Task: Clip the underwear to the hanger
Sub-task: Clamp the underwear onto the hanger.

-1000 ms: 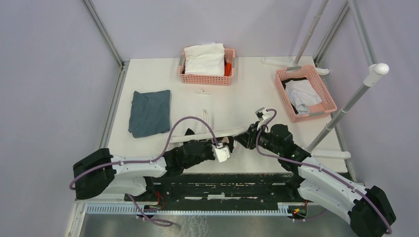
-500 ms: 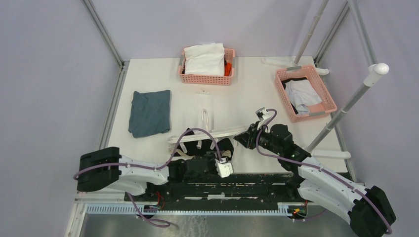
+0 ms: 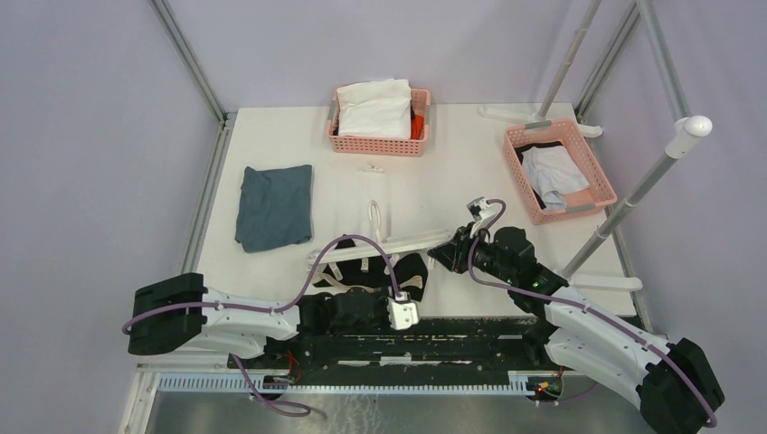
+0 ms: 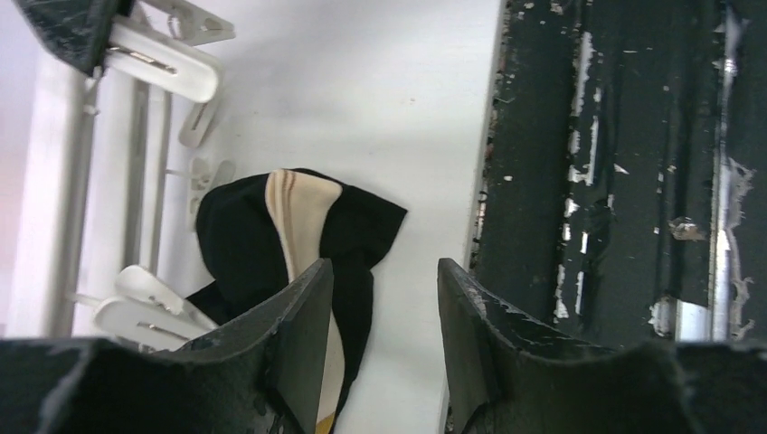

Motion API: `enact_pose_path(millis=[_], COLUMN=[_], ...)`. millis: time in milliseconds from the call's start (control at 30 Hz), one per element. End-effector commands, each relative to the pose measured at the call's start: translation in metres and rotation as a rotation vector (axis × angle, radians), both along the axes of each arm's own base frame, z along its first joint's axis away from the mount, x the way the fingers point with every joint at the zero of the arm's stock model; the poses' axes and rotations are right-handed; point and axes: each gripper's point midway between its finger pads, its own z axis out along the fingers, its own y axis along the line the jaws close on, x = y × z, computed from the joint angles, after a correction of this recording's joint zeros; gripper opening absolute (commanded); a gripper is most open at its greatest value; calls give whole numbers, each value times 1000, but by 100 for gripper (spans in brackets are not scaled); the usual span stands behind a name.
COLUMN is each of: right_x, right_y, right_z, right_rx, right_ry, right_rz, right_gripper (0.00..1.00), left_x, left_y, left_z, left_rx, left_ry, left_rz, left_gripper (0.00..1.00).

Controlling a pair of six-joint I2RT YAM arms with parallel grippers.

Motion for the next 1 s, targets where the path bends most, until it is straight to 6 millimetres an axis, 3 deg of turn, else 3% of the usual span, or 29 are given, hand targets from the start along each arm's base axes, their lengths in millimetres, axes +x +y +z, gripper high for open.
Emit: enact_pose_path(millis=[0,267,500,967], right_x=[7,7,6,6], right_y=[8,8,9,7], right_z=[33,33,34,33], right_rx=[64,64,65,62], right_ry=[-84,-82,-84,-83], right_rz=[13,12,16,13], right_gripper=[11,11,11,11], left_x=[17,50,53,21], left_y=[-5,-2,-10,-17], left_z=[33,33,14,-4], left_rx=[-121,-128,-75,23], left_ry=[-66,-71,0,133], left_rz=[75,174,139,-16], left_gripper=[55,59,59,57])
